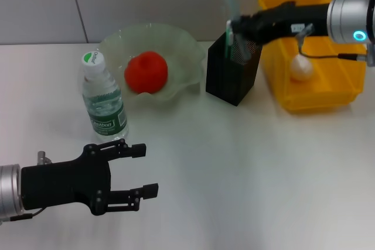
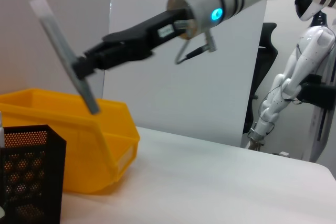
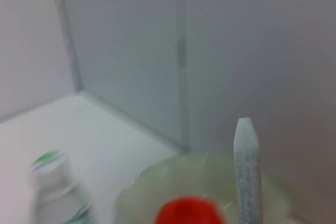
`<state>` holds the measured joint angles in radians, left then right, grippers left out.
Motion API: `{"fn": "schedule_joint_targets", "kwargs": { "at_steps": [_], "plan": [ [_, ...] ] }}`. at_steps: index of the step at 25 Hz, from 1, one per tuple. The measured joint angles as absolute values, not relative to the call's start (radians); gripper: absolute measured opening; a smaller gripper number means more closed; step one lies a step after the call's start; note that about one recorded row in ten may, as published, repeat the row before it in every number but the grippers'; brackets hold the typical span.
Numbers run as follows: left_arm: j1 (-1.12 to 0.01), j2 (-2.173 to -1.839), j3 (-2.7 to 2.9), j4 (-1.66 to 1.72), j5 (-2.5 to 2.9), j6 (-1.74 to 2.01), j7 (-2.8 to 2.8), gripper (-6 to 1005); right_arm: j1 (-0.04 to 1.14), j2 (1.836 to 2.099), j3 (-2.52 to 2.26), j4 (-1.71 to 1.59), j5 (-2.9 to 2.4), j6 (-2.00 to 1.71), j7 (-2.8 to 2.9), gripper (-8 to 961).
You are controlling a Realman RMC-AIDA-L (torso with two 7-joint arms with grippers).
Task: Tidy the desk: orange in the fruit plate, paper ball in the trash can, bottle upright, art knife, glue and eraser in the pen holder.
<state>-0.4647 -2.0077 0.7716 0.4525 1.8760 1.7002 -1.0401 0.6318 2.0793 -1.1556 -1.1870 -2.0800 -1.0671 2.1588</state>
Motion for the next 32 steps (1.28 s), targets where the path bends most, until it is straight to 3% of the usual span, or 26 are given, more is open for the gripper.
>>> {"fn": "schedule_joint_targets", "kwargs": {
  "at_steps": [13, 32],
  "plan": [
    [-0.458, -2.011, 0.732, 0.452, 1.874, 1.707, -1.058, 827, 0.720, 2.077, -1.094, -0.885, -1.911, -0.795, 1.986, 130],
    [-0.462, -2.012, 0.707, 0.452, 1.874, 1.708, -1.095, 827, 0.750, 2.077, -1.102, -0.785, -1.799, -0.797, 1.870, 129]
  ]
}}
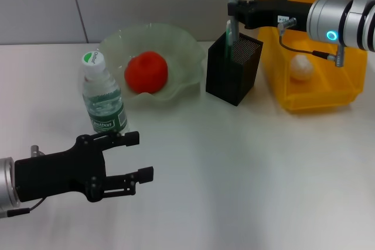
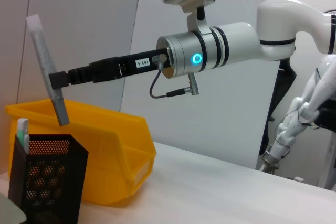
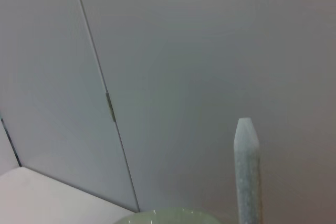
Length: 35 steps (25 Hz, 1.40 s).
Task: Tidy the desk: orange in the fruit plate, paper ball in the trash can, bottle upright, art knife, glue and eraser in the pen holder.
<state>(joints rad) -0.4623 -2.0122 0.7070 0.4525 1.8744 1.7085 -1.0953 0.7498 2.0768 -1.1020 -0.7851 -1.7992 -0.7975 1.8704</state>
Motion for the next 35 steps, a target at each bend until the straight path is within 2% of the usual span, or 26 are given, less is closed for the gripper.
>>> {"fn": "schedule_joint_targets", "kwargs": {
  "at_steps": [20, 35],
  "plan": [
    [-0.472, -2.022, 0.693, 0.453, 1.873, 1.740, -1.179, 827, 0.755, 2.081, -1.132, -0.752, -1.833, -0.759, 1.791, 130],
    [-0.473, -2.015, 0.671, 0.472, 1.871, 1.752, -1.211, 827, 0.753, 2.083, -1.132, -0.736, -1.829, -0.744, 1.771, 124]
  ]
}}
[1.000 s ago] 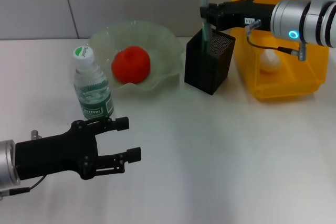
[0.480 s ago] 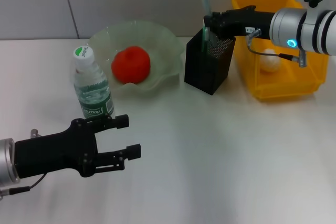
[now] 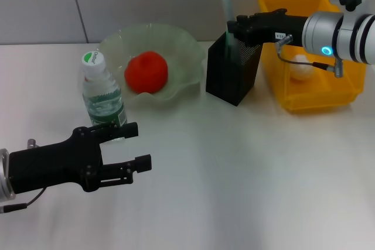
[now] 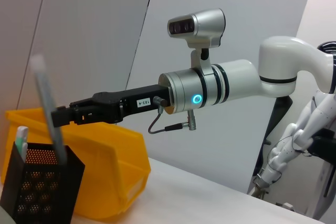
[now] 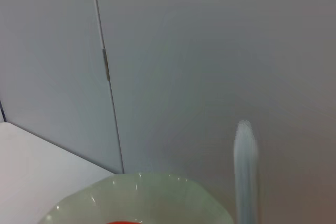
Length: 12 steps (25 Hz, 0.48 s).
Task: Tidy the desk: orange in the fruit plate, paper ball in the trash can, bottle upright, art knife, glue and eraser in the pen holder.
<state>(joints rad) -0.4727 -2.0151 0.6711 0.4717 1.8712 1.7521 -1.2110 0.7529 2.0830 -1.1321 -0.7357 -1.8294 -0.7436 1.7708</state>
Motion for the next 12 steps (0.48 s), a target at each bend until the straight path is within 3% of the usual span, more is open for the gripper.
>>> {"fn": "schedule_joint_targets", "kwargs": {
  "at_steps": [12],
  "plan": [
    [-0.466, -2.021, 0.670, 0.494, 1.871, 1.766, -1.220, 827, 0.733, 2.083, -1.126, -0.759, -1.826, -0.772, 1.778, 560]
  ]
}}
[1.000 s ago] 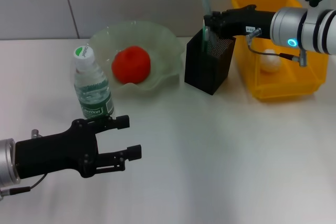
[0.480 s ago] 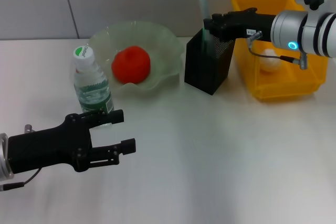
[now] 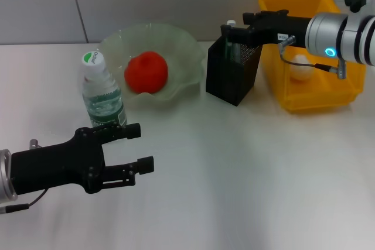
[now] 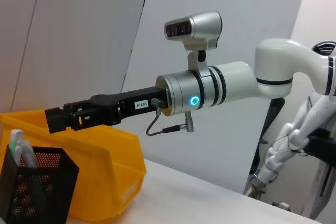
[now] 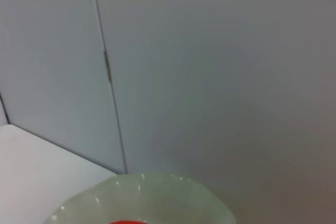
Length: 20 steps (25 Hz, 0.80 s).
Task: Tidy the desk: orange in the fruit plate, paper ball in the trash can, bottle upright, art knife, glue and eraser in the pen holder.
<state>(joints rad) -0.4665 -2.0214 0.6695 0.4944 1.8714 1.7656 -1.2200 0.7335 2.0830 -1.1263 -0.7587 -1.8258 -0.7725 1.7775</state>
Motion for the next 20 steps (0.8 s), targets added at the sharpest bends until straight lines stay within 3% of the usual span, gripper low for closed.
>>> {"fn": "schedule_joint_targets", "kwargs": {
  "at_steps": [8, 14, 16, 17, 20],
  "plan": [
    [-0.474, -2.025, 0.675, 0.494, 1.873, 1.772, -1.206, 827, 0.637, 2.078, -1.114, -0.829, -1.499, -0.888, 1.656, 723],
    [-0.480, -2.023, 0.675, 0.494, 1.872, 1.780, -1.206, 827, 0.566, 2.069, -0.991, -0.764, -1.247, -1.311, 1.491, 776],
    [-0.483, -2.021, 0.675, 0.494, 1.872, 1.783, -1.206, 827, 0.558, 2.054, -0.968, -0.727, -1.247, -1.449, 1.487, 776],
    [-0.484, -2.019, 0.675, 0.494, 1.872, 1.785, -1.206, 827, 0.555, 2.026, -0.972, -0.672, -1.275, -1.564, 1.487, 775],
    [-0.489, -2.015, 0.675, 0.494, 1.874, 1.793, -1.210, 827, 0.555, 2.004, -0.975, -0.624, -1.331, -1.642, 1.487, 775]
  ]
}}
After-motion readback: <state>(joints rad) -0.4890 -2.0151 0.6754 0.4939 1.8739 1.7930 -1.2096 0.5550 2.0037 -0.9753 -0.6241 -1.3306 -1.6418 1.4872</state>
